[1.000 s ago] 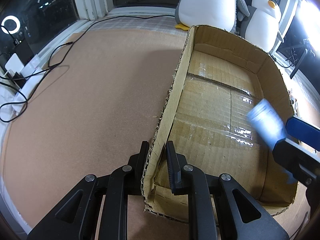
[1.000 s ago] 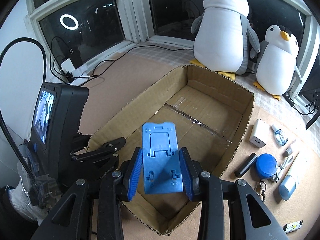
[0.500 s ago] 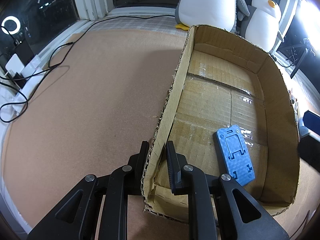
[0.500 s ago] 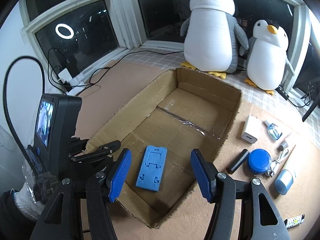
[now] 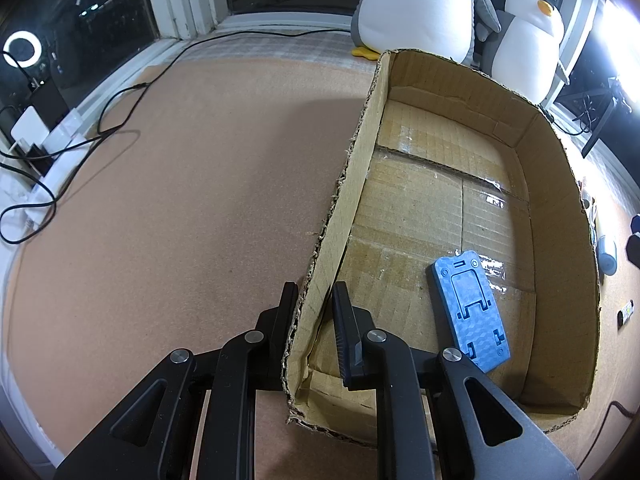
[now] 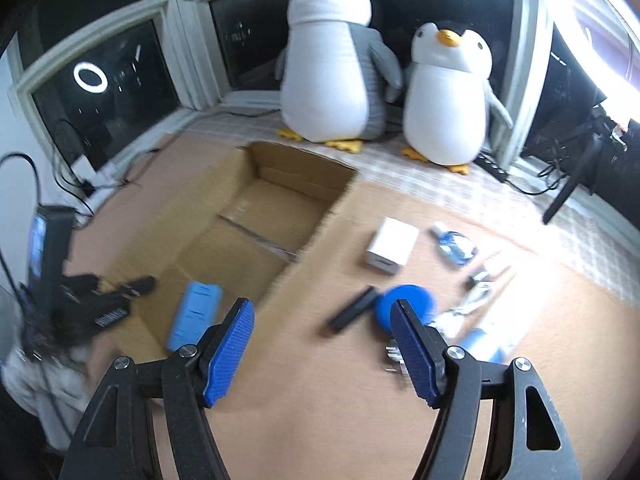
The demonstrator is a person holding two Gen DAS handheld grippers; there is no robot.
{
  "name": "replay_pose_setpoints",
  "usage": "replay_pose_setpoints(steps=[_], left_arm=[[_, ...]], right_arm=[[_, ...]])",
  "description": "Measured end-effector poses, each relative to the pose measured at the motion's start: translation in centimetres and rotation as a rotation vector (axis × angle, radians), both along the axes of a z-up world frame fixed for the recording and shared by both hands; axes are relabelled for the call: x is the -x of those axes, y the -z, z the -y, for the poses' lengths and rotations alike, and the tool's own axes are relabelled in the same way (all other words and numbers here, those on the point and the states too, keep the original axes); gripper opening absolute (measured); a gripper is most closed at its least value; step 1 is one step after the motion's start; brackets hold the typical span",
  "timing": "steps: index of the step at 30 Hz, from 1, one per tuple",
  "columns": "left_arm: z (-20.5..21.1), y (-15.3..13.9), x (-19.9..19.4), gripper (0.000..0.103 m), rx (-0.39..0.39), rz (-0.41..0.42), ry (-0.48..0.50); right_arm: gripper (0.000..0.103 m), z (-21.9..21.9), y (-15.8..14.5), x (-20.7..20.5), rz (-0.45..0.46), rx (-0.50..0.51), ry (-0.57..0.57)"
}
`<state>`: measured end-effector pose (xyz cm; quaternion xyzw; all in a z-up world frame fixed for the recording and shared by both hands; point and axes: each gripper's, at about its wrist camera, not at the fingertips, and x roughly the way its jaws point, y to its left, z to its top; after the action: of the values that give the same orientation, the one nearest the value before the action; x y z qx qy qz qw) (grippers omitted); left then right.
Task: Organize rigid objects
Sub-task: 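Move the right gripper to the blue round disc and grasp it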
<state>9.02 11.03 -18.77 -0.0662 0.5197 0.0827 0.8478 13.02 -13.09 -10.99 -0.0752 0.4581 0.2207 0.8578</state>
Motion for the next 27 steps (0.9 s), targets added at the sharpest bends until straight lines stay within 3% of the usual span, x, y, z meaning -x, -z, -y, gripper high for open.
replay_pose_setpoints(steps=[6,27], left_arm=[[-0.2,0.1,0.1,0.016,0.001,0.001,-0.004],[-0.1,0.3,0.1,0.016,0.003,-0.001,-0.006]], right_arm=[[0.067,1.7,2.4,-1.5,-0.037,0.091,-0.047],[0.064,2.1,6.2,-5.8,-0.098,0.187,-0.085]])
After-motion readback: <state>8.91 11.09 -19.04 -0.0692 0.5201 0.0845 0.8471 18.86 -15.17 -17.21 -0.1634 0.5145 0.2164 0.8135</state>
